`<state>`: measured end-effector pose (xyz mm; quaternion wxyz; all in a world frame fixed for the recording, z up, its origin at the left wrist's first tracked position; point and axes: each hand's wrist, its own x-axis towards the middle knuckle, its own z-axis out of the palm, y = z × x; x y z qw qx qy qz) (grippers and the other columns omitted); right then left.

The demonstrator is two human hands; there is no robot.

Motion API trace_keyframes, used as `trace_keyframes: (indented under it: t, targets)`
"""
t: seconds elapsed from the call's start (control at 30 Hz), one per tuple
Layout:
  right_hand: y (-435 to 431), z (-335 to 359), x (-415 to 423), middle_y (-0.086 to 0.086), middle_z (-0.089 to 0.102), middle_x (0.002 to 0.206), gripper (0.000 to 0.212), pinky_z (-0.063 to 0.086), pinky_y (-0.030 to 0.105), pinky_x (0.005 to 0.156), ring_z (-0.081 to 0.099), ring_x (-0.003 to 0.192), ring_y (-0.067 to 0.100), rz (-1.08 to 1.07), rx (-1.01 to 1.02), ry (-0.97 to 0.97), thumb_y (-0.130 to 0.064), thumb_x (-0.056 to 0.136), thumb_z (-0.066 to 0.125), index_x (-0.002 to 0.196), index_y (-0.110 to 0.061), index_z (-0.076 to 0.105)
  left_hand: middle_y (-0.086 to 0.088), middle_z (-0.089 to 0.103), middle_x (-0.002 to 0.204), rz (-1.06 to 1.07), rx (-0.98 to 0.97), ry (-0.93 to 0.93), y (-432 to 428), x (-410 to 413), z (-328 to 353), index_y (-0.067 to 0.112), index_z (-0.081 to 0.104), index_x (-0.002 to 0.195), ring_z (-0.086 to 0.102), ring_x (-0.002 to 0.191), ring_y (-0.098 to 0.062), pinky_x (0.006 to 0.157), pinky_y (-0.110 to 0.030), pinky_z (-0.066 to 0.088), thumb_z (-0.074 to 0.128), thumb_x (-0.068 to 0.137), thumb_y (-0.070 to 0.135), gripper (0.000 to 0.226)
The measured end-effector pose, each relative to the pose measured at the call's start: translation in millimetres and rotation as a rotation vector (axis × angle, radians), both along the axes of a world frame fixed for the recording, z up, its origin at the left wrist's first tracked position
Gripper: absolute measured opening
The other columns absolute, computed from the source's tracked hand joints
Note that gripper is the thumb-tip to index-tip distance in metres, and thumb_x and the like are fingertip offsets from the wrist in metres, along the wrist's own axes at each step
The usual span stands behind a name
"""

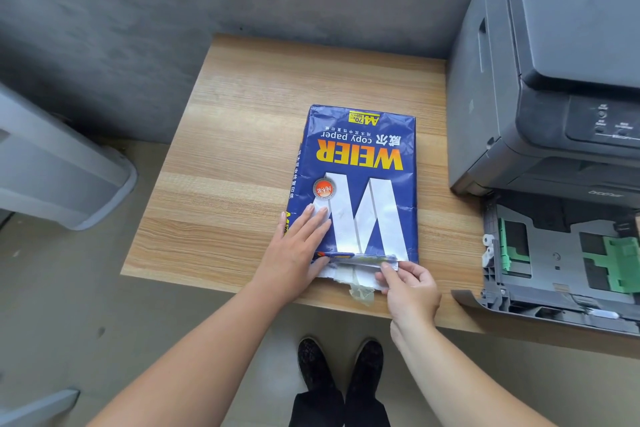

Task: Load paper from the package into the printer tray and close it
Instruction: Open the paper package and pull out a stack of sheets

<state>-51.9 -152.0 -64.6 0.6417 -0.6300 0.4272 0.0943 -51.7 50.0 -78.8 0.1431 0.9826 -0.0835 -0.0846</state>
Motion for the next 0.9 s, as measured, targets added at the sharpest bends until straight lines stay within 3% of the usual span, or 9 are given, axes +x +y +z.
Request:
trace_keyframes:
  t: [0.17, 0.23, 0.33, 0.43, 0.5, 0.6, 0.7, 0.8, 0.9]
  targets:
    - [-7, 3, 0, 0.003, 0.074, 0.085, 0.034, 0.052, 0.015, 0.055, 0.069, 0.072, 0.019, 0.110, 0.101, -0.003, -0.001, 0.083, 0.079, 0.111, -0.008, 0.060, 0.004, 0.018, 0.160, 0.010, 0.007, -0.008, 0, 1, -3, 0.017, 0.029, 0.147, 0.002, 0.148, -0.015, 0.116, -0.057, 0.016, 0.047, 0.096, 0.041, 0.059]
    - [-10, 3, 2, 0.000, 0.076, 0.086, 0.024, 0.052, 0.017, 0.059, 0.072, 0.073, 0.018, 0.181, 0.096, 0.015, 0.000, 0.085, 0.075, 0.100, -0.013, 0.063, 0.003, 0.019, 0.160, 0.015, 0.006, -0.009, -1, 1, -4, 0.017, 0.030, 0.146, 0.004, 0.148, -0.016, 0.116, -0.058, 0.017, 0.048, 0.096, 0.040, 0.058]
    - [-13, 2, 4, 0.001, 0.077, 0.089, 0.030, 0.053, 0.021, 0.064, 0.074, 0.078, 0.019, 0.240, 0.090, 0.035, 0.001, 0.088, 0.072, 0.088, -0.025, 0.059, 0.003, 0.021, 0.159, 0.030, 0.006, -0.013, -3, 1, -3, 0.016, 0.030, 0.146, 0.006, 0.148, -0.017, 0.116, -0.058, 0.017, 0.048, 0.096, 0.039, 0.058]
    - [-19, -2, 3, 0.009, 0.078, 0.094, 0.021, 0.057, 0.016, 0.058, 0.073, 0.074, 0.017, 0.245, 0.129, 0.081, 0.003, 0.089, 0.069, 0.104, -0.012, 0.067, 0.003, 0.019, 0.160, 0.031, 0.016, -0.008, -1, 1, -4, 0.016, 0.027, 0.147, 0.005, 0.148, -0.016, 0.117, -0.057, 0.015, 0.048, 0.096, 0.040, 0.060]
    - [-27, 0, 0, 0.012, 0.076, 0.098, 0.027, 0.059, 0.016, 0.057, 0.069, 0.070, 0.017, 0.258, 0.194, 0.110, 0.007, 0.091, 0.064, 0.116, -0.003, 0.065, 0.004, 0.018, 0.160, 0.037, 0.008, 0.005, 1, 1, -4, 0.016, 0.023, 0.149, 0.004, 0.148, -0.015, 0.118, -0.055, 0.013, 0.045, 0.097, 0.041, 0.062]
    - [-47, 13, -13, 0.016, 0.073, 0.100, 0.026, 0.055, 0.026, 0.066, 0.064, 0.067, 0.019, 0.398, 0.245, 0.171, 0.010, 0.091, 0.057, 0.113, 0.000, 0.066, 0.004, 0.018, 0.160, 0.056, -0.002, 0.014, 1, 3, -4, 0.017, 0.020, 0.150, 0.004, 0.147, -0.014, 0.118, -0.054, 0.013, 0.045, 0.096, 0.041, 0.064]
    - [-63, 30, -27, 0.014, 0.078, 0.105, 0.020, 0.056, 0.032, 0.076, 0.069, 0.084, 0.025, 0.609, 0.285, 0.278, 0.006, 0.088, 0.060, 0.107, 0.005, 0.069, 0.003, 0.022, 0.159, 0.084, -0.053, -0.010, -1, 1, -2, 0.016, 0.026, 0.148, 0.007, 0.147, -0.014, 0.117, -0.054, 0.016, 0.052, 0.094, 0.039, 0.064]
    - [-61, 32, -14, 0.006, 0.080, 0.106, 0.020, 0.054, 0.037, 0.095, 0.072, 0.103, 0.020, 0.621, 0.147, 0.215, -0.015, 0.091, 0.070, 0.110, -0.009, 0.070, 0.000, 0.022, 0.159, 0.260, -0.245, -0.080, -8, -15, 2, 0.015, 0.038, 0.142, 0.011, 0.147, -0.015, 0.119, -0.045, 0.016, 0.063, 0.090, 0.031, 0.059]
    - [-48, 26, 6, 0.016, 0.078, 0.106, 0.024, 0.057, 0.049, 0.096, 0.075, 0.100, 0.032, 0.466, 0.099, 0.149, -0.007, 0.093, 0.067, 0.116, -0.003, 0.066, 0.006, 0.017, 0.159, 0.638, -0.455, 0.003, -24, -38, 13, 0.019, 0.038, 0.142, 0.015, 0.144, -0.011, 0.113, -0.028, 0.018, 0.061, 0.091, 0.035, 0.059]
